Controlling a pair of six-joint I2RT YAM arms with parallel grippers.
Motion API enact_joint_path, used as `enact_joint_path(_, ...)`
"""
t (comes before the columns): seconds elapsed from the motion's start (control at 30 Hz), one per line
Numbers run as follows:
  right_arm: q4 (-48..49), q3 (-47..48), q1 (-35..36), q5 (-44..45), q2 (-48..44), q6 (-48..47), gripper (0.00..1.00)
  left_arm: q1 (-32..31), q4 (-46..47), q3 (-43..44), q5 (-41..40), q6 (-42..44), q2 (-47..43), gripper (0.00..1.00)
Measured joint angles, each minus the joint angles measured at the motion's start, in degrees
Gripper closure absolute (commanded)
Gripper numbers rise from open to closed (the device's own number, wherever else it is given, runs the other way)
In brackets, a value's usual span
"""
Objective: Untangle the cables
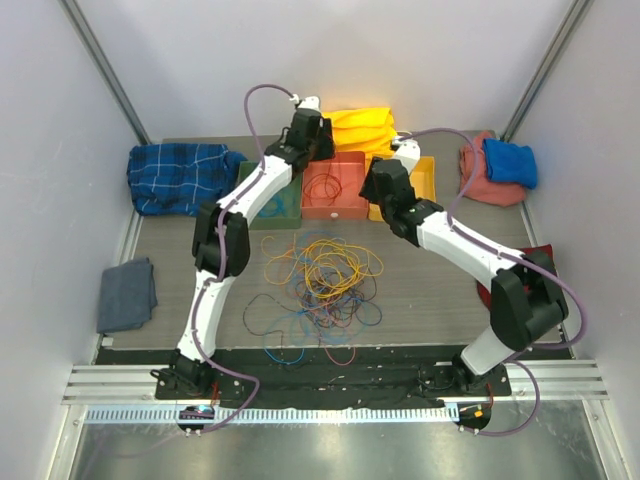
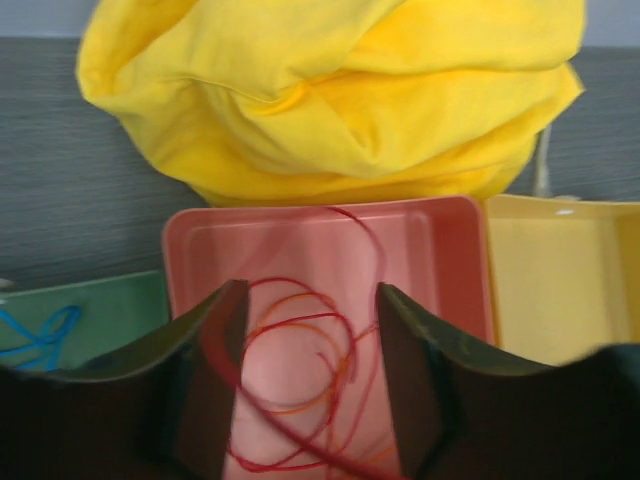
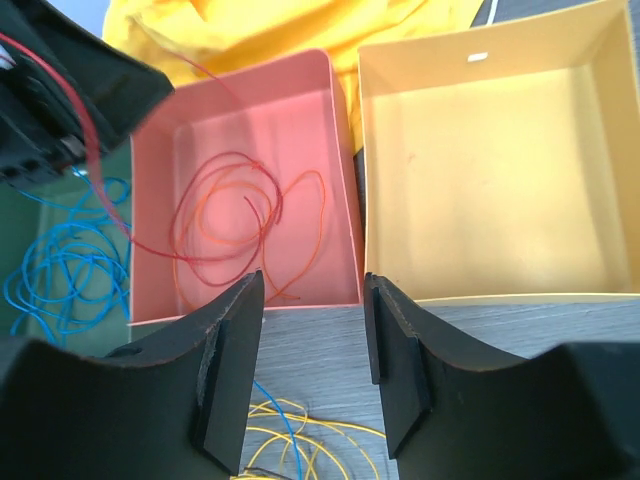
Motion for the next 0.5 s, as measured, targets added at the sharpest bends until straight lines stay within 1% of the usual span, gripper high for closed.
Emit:
enact_joint_path(0.07, 0.0, -1.0, 0.1, 0.7, -2.2, 0.2, 0.48, -0.9, -1.8, 0.3, -3.7, 3.1, 0.0, 0.31)
enact_joint_path(0.13, 0.1, -1.5, 0.1, 1.0, -3.3, 0.2, 0.48, -2.0, -3.3, 0.7, -7.3, 5.7, 0.0, 0.3)
enact_joint_path(0.37, 0.0, -3.6, 0.3, 0.8, -3.4, 0.6, 0.49, -6.6, -7.6, 1.0, -19.9, 13.6, 0.0, 0.27)
enact_joint_path(0.5, 0.0, -4.9, 0.4, 0.5, -3.4, 0.8, 0.51, -7.6, -8.5, 1.1, -27.1, 17.9, 0.0, 0.25)
